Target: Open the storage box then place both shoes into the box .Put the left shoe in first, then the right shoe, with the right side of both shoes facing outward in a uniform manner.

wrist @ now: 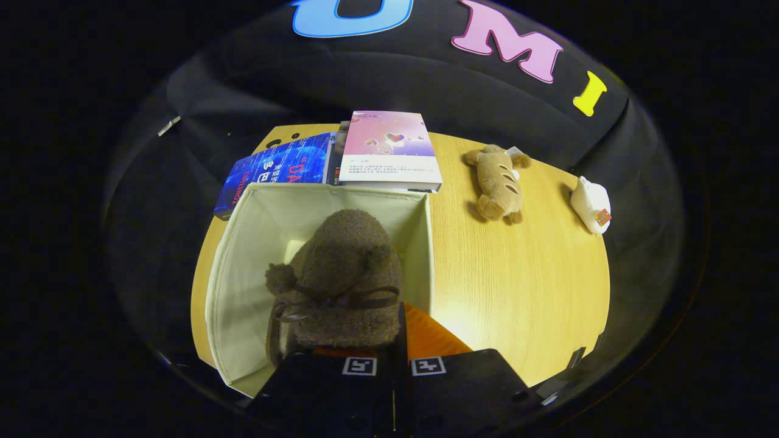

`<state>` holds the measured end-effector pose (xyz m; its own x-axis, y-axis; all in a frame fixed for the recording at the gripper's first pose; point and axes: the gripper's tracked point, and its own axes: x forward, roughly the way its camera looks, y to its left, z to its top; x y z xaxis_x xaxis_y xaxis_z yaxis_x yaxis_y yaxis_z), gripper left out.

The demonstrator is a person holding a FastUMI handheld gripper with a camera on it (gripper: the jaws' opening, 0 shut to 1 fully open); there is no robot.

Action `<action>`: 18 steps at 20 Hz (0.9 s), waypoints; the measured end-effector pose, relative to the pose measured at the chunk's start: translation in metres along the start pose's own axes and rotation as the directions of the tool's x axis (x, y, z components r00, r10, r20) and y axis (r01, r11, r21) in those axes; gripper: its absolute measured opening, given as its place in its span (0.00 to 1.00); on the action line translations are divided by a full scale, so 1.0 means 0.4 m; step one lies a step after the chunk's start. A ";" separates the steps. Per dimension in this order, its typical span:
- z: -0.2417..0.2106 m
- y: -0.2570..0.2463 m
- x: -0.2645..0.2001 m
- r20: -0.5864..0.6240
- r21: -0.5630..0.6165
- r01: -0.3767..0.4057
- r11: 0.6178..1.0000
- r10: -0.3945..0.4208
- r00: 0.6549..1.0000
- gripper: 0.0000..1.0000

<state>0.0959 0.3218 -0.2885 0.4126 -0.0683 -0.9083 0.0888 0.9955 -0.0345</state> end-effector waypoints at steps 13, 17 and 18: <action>0.015 0.076 -0.048 0.052 -0.059 -0.095 0.994 0.098 0.994 0.92; 0.019 0.081 -0.090 0.111 -0.101 -0.133 0.986 0.144 0.983 0.99; 0.017 0.074 -0.092 0.140 -0.111 -0.149 0.983 0.164 0.977 0.99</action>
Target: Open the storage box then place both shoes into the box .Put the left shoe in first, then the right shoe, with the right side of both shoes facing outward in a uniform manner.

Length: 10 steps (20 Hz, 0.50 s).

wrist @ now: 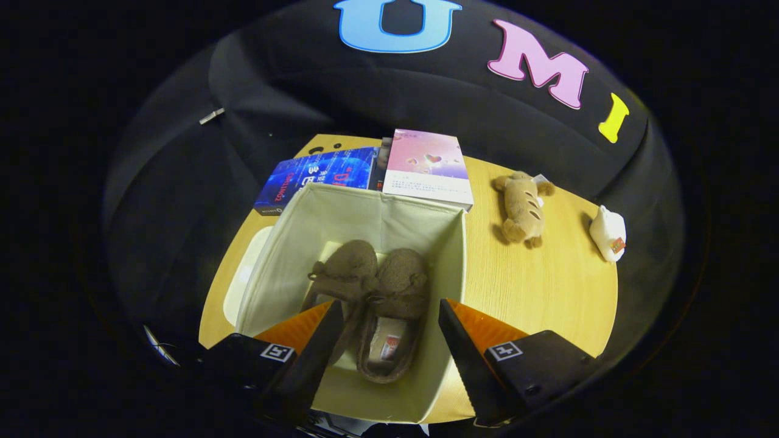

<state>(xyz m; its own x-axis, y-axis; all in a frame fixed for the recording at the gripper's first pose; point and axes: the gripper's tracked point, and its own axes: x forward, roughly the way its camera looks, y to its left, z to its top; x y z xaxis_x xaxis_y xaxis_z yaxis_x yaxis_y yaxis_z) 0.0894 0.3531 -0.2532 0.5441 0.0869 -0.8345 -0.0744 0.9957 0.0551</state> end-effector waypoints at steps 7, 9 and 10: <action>0.076 -0.129 -0.185 0.274 -0.024 -0.082 0.996 0.086 0.958 0.99; 0.094 -0.200 -0.236 0.346 -0.013 -0.069 0.998 0.069 0.936 0.98; 0.102 -0.234 -0.261 0.379 -0.008 -0.060 0.998 0.058 0.924 0.98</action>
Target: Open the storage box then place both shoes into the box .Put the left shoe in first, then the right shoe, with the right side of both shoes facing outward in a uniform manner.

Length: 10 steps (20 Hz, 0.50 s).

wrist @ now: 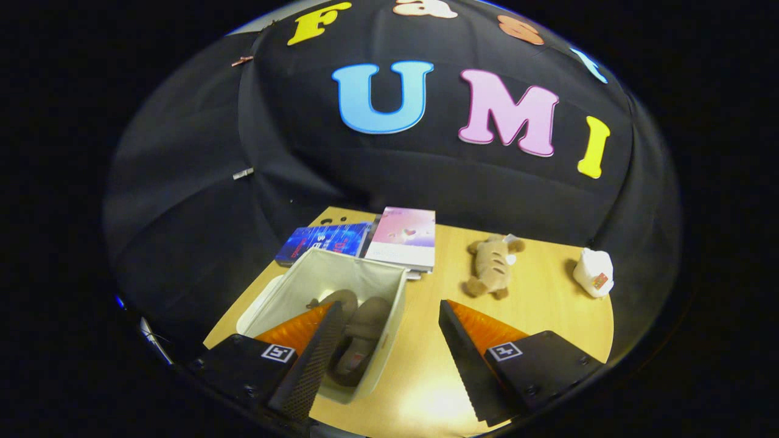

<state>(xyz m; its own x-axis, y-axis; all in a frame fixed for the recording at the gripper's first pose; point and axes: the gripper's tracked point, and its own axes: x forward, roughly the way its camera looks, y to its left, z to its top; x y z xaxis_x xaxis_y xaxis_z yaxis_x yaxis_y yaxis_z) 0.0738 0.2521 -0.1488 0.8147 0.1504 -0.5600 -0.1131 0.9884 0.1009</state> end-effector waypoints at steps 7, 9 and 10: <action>0.127 -0.237 -0.163 0.246 -0.018 0.082 0.996 -0.075 0.966 0.98; 0.144 -0.295 -0.203 0.286 -0.018 0.103 0.994 -0.094 0.954 0.98; 0.148 -0.325 -0.221 0.304 -0.018 0.118 0.993 -0.107 0.947 0.98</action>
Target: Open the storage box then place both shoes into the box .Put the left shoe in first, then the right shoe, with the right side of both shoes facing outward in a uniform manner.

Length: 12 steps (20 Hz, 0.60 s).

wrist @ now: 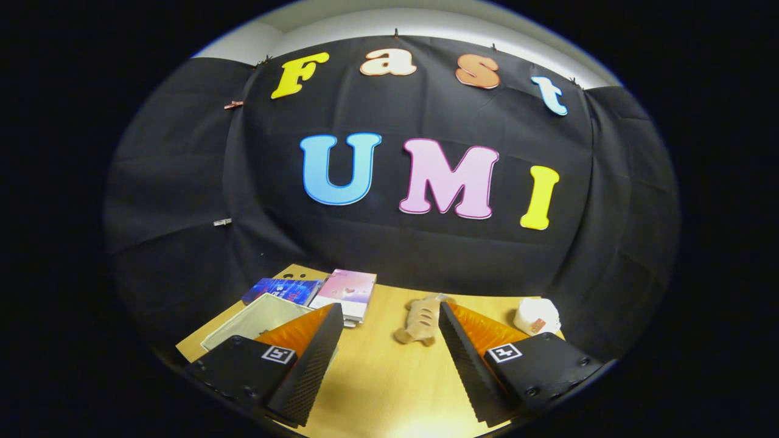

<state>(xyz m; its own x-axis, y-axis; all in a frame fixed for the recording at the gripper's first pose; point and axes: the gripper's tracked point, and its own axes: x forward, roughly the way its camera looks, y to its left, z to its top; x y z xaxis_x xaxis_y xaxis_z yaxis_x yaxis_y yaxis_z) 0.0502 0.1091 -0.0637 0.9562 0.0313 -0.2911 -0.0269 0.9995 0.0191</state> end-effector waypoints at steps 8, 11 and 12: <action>0.003 -0.202 -0.039 0.051 0.006 0.081 0.997 -0.081 0.995 0.98; -0.009 -0.217 -0.028 0.030 0.017 0.067 0.998 -0.067 0.997 0.98; -0.006 -0.220 -0.026 0.031 0.022 0.064 0.998 -0.064 0.997 0.98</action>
<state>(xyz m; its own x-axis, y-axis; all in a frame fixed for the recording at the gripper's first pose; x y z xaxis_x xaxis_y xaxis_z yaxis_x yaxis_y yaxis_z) 0.0418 0.0207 -0.0648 0.9645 -0.0333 -0.2618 0.0404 0.9990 0.0216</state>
